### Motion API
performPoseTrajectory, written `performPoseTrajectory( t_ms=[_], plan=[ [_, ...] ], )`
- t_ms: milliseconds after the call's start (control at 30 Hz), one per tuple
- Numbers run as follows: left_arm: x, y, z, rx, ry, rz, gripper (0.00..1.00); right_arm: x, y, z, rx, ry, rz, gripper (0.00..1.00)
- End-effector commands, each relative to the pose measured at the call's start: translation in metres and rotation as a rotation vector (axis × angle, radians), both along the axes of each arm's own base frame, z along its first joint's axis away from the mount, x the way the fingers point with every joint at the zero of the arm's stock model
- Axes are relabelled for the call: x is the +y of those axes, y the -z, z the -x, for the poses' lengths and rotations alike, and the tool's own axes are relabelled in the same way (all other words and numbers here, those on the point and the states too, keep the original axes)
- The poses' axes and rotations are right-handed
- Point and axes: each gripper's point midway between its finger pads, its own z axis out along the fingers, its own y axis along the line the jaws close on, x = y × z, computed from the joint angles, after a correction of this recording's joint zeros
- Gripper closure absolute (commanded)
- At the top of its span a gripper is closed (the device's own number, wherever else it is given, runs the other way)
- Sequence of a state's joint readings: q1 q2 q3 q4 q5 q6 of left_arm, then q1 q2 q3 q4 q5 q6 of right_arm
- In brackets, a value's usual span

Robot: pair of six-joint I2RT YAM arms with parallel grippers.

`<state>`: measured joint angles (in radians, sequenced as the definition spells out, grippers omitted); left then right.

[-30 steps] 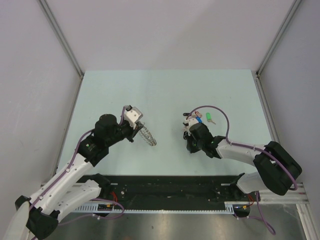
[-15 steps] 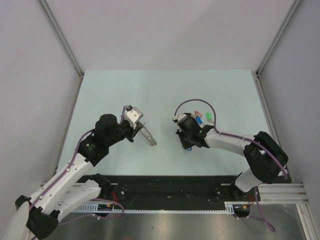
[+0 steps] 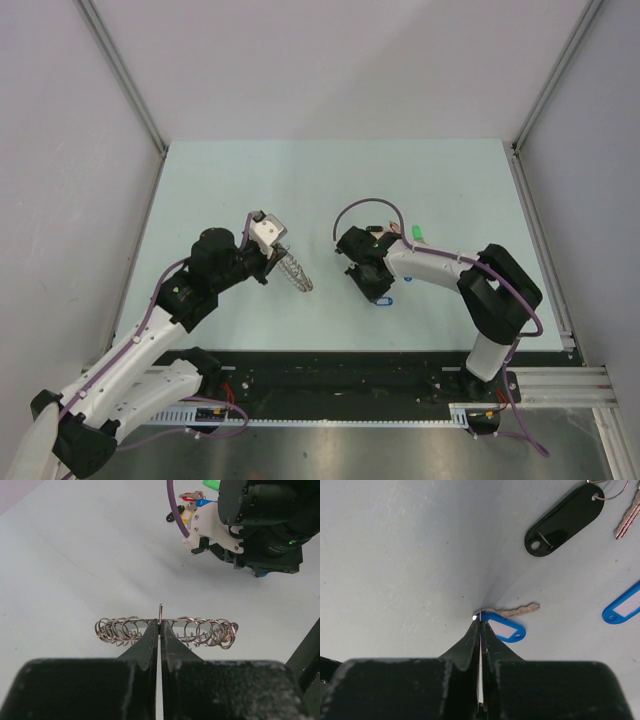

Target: Put the keys on the keyring

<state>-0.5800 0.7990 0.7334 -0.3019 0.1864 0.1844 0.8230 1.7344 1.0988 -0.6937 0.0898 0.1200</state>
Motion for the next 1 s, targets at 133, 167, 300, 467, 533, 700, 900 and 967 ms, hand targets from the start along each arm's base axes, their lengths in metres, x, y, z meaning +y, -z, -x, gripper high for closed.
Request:
performPoseTrajectory(
  t_ms=[133, 167, 300, 467, 533, 700, 900, 967],
  plan=[
    [-0.004, -0.03, -0.007, -0.083, 0.006, 0.04, 1.0, 0.012, -0.025, -0.005, -0.031, -0.023, -0.036, 0.76],
    [-0.004, -0.03, -0.007, -0.084, 0.006, 0.041, 1.0, 0.013, -0.028, -0.005, -0.041, -0.024, -0.042, 0.74],
    [-0.003, -0.031, -0.007, -0.086, 0.006, 0.043, 1.0, 0.012, -0.039, -0.009, -0.1, 0.003, -0.072, 0.67],
    [-0.003, -0.032, -0.006, -0.089, 0.006, 0.044, 1.0, 0.018, -0.044, -0.014, -0.211, 0.055, -0.198, 0.66],
    [-0.004, -0.033, -0.006, -0.089, 0.01, 0.047, 1.0, 0.017, -0.044, -0.013, -0.266, 0.074, -0.267, 0.67],
    [-0.004, -0.033, -0.006, -0.091, 0.012, 0.049, 1.0, 0.007, -0.039, -0.009, -0.367, 0.118, -0.367, 0.69],
    [-0.004, -0.033, -0.006, -0.091, 0.013, 0.05, 1.0, -0.001, -0.027, -0.008, -0.411, 0.139, -0.41, 0.69],
    [-0.004, -0.034, -0.006, -0.092, 0.012, 0.05, 1.0, 0.0, -0.025, -0.009, -0.418, 0.138, -0.417, 0.69]
  ],
)
